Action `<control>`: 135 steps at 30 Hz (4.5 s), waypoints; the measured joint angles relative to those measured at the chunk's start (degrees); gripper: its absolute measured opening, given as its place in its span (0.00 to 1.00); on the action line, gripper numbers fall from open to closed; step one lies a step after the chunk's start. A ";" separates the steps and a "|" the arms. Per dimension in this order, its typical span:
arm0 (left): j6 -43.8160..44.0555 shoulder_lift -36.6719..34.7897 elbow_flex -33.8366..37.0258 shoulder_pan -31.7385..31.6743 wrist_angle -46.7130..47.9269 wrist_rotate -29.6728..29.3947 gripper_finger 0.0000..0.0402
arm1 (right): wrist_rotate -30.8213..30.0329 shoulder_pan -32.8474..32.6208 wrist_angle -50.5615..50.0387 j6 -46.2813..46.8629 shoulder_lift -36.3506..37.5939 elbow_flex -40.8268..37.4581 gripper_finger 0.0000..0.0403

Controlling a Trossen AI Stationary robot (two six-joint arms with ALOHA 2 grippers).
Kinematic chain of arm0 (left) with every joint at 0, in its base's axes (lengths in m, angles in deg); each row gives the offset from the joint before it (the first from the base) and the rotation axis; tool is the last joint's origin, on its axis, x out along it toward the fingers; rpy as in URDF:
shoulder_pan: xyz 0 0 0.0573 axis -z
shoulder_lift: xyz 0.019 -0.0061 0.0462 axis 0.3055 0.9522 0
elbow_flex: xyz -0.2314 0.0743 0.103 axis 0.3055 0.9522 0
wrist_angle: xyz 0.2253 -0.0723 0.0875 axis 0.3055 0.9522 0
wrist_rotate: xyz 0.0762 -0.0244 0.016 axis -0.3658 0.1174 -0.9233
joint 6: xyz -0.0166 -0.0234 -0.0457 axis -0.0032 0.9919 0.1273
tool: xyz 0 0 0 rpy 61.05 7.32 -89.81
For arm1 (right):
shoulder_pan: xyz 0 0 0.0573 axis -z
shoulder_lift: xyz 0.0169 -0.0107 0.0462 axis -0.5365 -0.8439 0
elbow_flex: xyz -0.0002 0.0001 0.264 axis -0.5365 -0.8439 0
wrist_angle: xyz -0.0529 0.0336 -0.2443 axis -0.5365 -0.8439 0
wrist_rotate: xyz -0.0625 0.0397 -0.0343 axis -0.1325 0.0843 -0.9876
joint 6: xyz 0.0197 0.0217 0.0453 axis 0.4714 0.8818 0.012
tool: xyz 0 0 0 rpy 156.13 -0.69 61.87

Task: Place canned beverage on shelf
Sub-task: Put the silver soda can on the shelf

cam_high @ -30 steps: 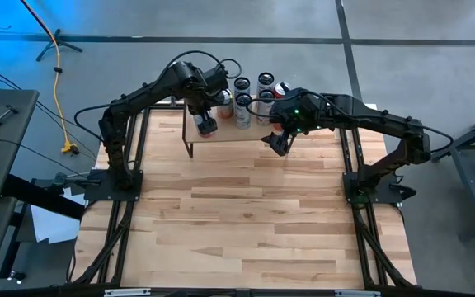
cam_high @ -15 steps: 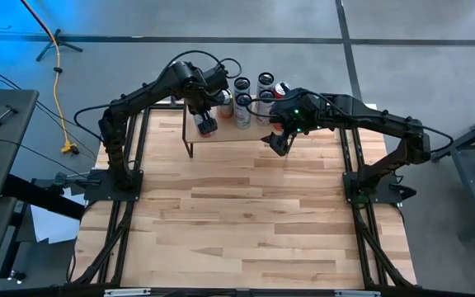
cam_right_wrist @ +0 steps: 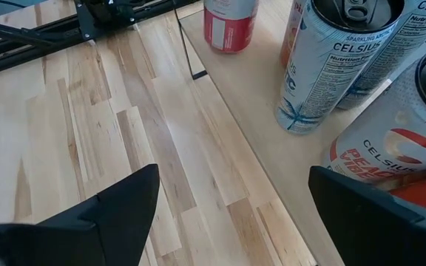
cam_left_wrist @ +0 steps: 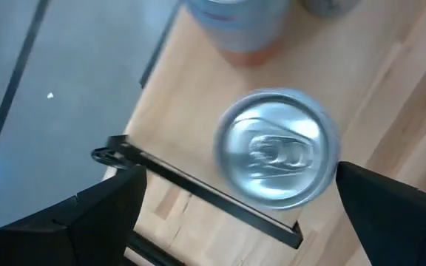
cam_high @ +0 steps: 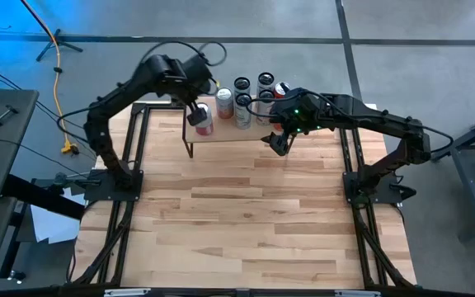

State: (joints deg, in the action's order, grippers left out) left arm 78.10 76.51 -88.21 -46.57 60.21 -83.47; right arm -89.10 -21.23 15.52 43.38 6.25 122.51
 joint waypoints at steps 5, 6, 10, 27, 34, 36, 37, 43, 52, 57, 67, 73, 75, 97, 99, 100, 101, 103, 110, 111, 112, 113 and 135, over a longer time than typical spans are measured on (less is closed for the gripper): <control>0.75 -5.19 0.00 -0.88 -3.12 0.21 1.00 | -0.01 0.01 0.13 -0.02 0.00 0.00 0.83; 1.06 -6.34 0.00 -0.89 -4.43 0.21 1.00 | -0.01 -0.02 0.17 -0.02 0.00 0.00 0.83; 2.24 -10.71 0.00 -0.95 -9.18 1.84 1.00 | 0.01 0.00 0.37 -0.24 0.00 0.00 0.83; -0.25 -27.59 20.04 -0.93 -32.92 21.05 1.00 | 0.01 -0.01 0.35 -0.05 0.00 0.00 0.83; 4.39 -37.72 43.99 -1.09 -50.06 24.43 1.00 | 0.01 -0.02 0.35 1.14 0.00 0.00 0.83; 5.17 -40.29 47.85 -1.72 -52.18 24.40 1.00 | 0.01 0.01 0.35 1.74 0.00 0.00 0.83; 5.23 -41.50 49.48 -2.06 -53.16 24.37 1.00 | 0.01 -0.02 0.35 2.10 0.00 0.00 0.83; 4.40 -46.43 58.31 -5.31 -59.17 24.32 1.00 | 0.01 -0.01 0.35 2.84 0.00 0.00 0.83; -0.59 -44.39 63.15 -12.82 -59.99 26.61 1.00 | 0.01 -0.01 0.35 6.13 0.00 0.00 0.83; -3.77 -40.91 63.58 -14.73 -59.76 32.71 1.00 | 0.01 -0.02 0.35 6.74 0.00 0.00 0.83; -8.23 -34.67 63.56 -15.84 -64.99 36.97 1.00 | 0.01 -0.01 0.35 7.56 0.00 0.00 0.83; -8.28 -31.31 63.56 -15.84 -65.90 37.85 1.00 | -0.01 -0.01 0.35 7.52 0.00 0.00 0.83; -8.26 -30.48 63.56 -15.84 -66.52 37.92 1.00 | -0.01 -0.02 0.35 7.50 0.00 0.00 0.83; -7.10 -30.08 63.56 -15.74 -68.34 37.71 0.58 | -2.57 0.01 0.35 6.16 0.00 0.00 0.83; -5.61 -30.14 63.56 -15.51 -68.36 37.70 0.58 | -2.57 -0.02 0.35 6.16 0.00 0.00 0.83; -4.67 -30.35 63.56 -15.40 -68.26 37.67 0.58 | -2.57 -0.01 0.35 6.16 0.00 0.00 0.83; -3.63 -30.74 63.56 -15.29 -67.86 37.63 0.58 | -2.57 0.00 0.35 6.16 0.00 0.00 0.83; -1.38 -31.76 63.58 -14.52 -67.46 37.33 0.59 | -2.57 0.01 0.35 6.16 0.00 0.00 0.83; 7.78 -35.56 63.58 -7.27 -68.29 23.47 0.61 | -2.59 0.01 0.35 6.07 0.00 0.00 0.83; 9.75 -35.95 63.58 -5.80 -68.68 20.08 0.61 | -2.59 0.01 0.35 6.05 0.00 0.00 0.83; 12.00 -36.24 63.58 -4.35 -69.16 16.37 0.61 | -2.59 0.01 0.35 6.03 0.00 0.00 0.83; 14.45 -36.40 63.58 -2.83 -69.55 12.46 0.61 | -2.61 0.01 0.35 5.99 0.00 0.00 0.83; 35.85 -27.05 63.36 18.19 -70.29 -25.26 0.62 | -4.88 0.01 0.37 4.48 0.00 0.00 0.83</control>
State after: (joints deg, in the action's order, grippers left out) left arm 113.95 49.46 -24.85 -28.38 -10.08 -108.73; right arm -93.99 -21.22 15.89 47.86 6.25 122.51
